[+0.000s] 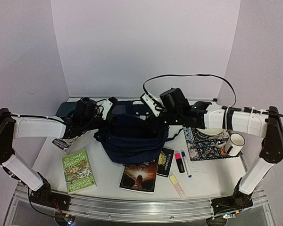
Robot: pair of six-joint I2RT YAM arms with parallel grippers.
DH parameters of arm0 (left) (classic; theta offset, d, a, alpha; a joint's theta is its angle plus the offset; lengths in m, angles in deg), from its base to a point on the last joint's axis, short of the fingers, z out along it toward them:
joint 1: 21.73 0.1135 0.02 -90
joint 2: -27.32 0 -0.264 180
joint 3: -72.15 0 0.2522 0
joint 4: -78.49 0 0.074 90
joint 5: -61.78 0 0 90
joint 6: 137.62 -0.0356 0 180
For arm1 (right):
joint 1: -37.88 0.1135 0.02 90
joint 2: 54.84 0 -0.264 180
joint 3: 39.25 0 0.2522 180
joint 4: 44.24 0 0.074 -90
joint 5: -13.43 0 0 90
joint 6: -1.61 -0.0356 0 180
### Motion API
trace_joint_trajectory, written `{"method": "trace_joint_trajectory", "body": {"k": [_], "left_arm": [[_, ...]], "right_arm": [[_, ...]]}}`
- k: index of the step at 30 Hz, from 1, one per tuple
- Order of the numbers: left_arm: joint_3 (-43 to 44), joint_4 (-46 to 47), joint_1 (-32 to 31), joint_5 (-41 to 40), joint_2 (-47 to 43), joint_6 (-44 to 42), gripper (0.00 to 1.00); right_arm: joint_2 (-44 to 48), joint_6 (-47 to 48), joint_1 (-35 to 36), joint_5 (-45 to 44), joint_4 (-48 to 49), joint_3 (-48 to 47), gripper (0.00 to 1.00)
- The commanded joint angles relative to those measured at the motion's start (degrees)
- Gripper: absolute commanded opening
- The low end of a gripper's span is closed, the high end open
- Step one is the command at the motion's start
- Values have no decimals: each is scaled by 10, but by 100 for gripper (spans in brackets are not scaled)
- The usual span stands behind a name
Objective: Pack the student bag
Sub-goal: Pick up the second largest pocket of the student bag, then pick up the pen from the center of the board.
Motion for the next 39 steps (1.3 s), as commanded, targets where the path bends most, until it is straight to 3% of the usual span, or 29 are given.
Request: {"method": "trace_joint_trajectory", "body": {"k": [1,7,14,19,35,39], "left_arm": [[33,94,4,-62,8,46,0],[5,169,4,-56,8,55,0],[-16,219,4,-56,-7,58,0],[-17,220,4,-57,-1,56,0],[-16,218,4,-49,11,67,0],[-12,215,4,-43,15,68,0]], "right_arm": [[49,-176,1,-113,-155,55,62],[79,-311,-4,-123,-265,116,60],[101,-411,-27,-118,-336,178,49],[98,-429,-51,-84,-339,220,42],[7,-436,-73,-9,-264,263,32],[-11,-438,-81,3,-251,274,26]]}}
